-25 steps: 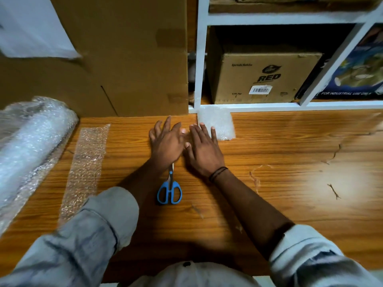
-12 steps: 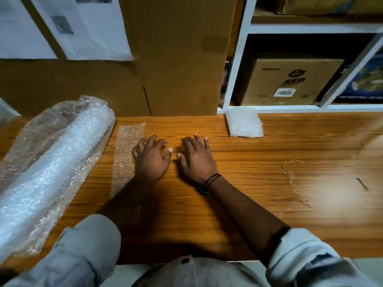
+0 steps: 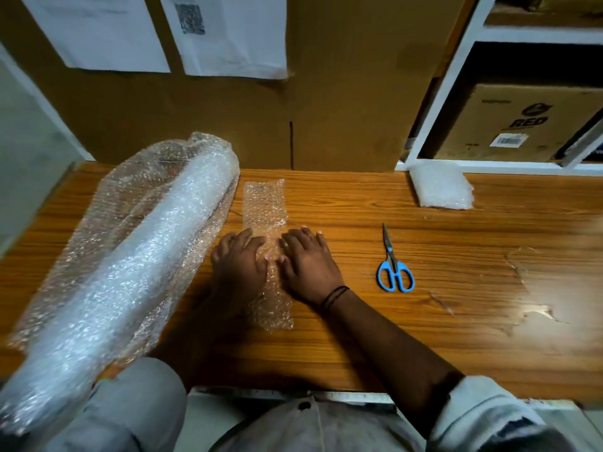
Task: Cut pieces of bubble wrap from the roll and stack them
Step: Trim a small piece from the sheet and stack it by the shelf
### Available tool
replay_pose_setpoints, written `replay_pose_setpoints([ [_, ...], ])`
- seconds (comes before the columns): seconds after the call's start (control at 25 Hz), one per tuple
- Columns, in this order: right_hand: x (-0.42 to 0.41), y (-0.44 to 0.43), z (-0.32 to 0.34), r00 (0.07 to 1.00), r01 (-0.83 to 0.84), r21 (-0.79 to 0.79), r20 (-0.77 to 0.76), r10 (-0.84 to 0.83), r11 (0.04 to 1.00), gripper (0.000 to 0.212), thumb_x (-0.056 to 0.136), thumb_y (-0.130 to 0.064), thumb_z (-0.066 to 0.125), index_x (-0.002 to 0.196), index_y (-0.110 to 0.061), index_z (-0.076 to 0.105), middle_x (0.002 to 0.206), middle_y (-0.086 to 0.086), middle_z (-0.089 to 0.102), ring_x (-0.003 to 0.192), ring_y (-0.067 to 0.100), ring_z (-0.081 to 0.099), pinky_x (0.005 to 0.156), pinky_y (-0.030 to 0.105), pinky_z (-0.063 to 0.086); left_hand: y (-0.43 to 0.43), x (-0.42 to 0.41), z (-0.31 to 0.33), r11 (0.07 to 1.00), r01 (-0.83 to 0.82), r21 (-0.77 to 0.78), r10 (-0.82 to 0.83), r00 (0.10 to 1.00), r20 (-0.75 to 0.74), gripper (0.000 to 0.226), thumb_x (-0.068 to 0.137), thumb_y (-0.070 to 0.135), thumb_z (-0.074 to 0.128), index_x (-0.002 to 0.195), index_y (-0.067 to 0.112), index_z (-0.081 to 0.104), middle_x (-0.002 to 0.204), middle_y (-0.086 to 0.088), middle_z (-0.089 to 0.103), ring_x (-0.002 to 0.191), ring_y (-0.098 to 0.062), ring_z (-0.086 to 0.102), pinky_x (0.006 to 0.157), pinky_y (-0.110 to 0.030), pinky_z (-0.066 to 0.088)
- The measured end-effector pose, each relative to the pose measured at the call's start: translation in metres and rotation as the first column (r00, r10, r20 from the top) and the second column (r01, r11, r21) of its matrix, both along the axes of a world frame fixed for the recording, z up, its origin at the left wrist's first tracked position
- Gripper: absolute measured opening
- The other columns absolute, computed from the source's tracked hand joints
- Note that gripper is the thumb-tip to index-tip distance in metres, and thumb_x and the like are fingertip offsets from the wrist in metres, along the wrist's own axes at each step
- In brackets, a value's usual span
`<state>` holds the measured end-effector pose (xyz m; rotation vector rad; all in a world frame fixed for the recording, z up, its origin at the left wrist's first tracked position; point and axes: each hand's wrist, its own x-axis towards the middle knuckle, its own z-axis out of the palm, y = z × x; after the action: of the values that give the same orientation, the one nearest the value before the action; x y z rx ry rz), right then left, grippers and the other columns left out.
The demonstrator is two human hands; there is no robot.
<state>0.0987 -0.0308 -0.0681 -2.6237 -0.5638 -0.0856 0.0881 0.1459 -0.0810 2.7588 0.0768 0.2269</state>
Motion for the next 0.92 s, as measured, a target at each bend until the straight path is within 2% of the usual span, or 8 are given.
replay_pose_setpoints([
  [0.16,-0.02,0.025,-0.012,0.997,-0.07,-0.042,0.031,0.071,0.997,0.041,0.106,-0.037,0.043,0.139,-0.017,0.057,0.151,0.007,0.053,0.148,0.03,0.039,0.124,0.058,0.015,0.021,-0.01,-0.012,0.993,0.11,0.029,-0.112,0.99,0.083,0.053,0.086,0.041,0.041,0.125,0.021,0.071,0.141,-0.006,0.062,0.129,-0.043,0.052,0.102,-0.061,0.037],
  [0.28,-0.027,0.018,-0.022,0.996,-0.067,-0.098,0.058,0.073,0.993,0.041,0.103,-0.036,0.047,0.139,-0.018,0.058,0.153,0.006,0.053,0.146,0.031,0.043,0.121,0.064,0.02,0.021,-0.007,-0.011,0.987,0.162,-0.018,-0.159,0.982,0.099,0.048,0.089,0.039,0.048,0.129,0.023,0.069,0.147,-0.002,0.058,0.134,-0.036,0.046,0.104,-0.056,0.036],
  [0.44,-0.024,-0.013,-0.022,0.997,0.013,-0.129,0.073,-0.004,0.992,0.043,0.102,-0.036,0.05,0.141,-0.019,0.059,0.154,0.006,0.053,0.147,0.031,0.043,0.12,0.065,0.022,0.016,-0.001,-0.013,0.951,0.307,-0.036,-0.304,0.95,0.074,0.041,0.091,0.037,0.058,0.13,0.029,0.067,0.148,0.005,0.057,0.138,-0.029,0.043,0.107,-0.054,0.036],
  [0.6,-0.017,-0.037,-0.02,0.994,0.084,-0.14,0.082,-0.073,0.987,0.043,0.103,-0.035,0.049,0.142,-0.02,0.059,0.154,0.006,0.054,0.148,0.031,0.042,0.121,0.063,0.022,0.007,0.003,-0.01,0.901,0.429,-0.06,-0.424,0.902,0.087,0.038,0.092,0.041,0.058,0.128,0.031,0.068,0.149,0.01,0.055,0.14,-0.025,0.04,0.11,-0.049,0.032],
  [0.68,-0.015,-0.042,-0.021,0.994,0.091,-0.149,0.072,-0.08,0.985,0.044,0.104,-0.035,0.048,0.144,-0.02,0.058,0.156,0.006,0.052,0.149,0.03,0.04,0.123,0.06,0.02,0.003,0.005,-0.008,0.869,0.488,-0.079,-0.481,0.872,0.09,0.037,0.09,0.031,0.059,0.126,0.034,0.068,0.148,0.014,0.055,0.141,-0.021,0.038,0.111,-0.048,0.029],
  [0.8,-0.016,-0.045,-0.025,0.993,0.062,-0.123,0.103,-0.049,0.991,0.043,0.105,-0.032,0.047,0.144,-0.018,0.057,0.155,0.007,0.053,0.149,0.03,0.04,0.124,0.057,0.021,-0.001,0.008,-0.008,0.833,0.542,-0.107,-0.537,0.84,0.074,0.046,0.083,0.016,0.053,0.117,0.04,0.071,0.14,0.021,0.06,0.141,-0.02,0.041,0.112,-0.048,0.029],
  [0.92,-0.016,-0.049,-0.027,0.984,-0.023,-0.054,0.175,0.032,0.998,0.041,0.104,-0.026,0.05,0.143,-0.016,0.059,0.15,0.005,0.057,0.146,0.025,0.045,0.124,0.05,0.026,0.005,0.014,-0.008,0.838,0.539,-0.089,-0.535,0.842,0.068,0.036,0.088,0.026,0.058,0.117,0.043,0.072,0.137,0.026,0.061,0.141,-0.019,0.042,0.11,-0.045,0.028],
])
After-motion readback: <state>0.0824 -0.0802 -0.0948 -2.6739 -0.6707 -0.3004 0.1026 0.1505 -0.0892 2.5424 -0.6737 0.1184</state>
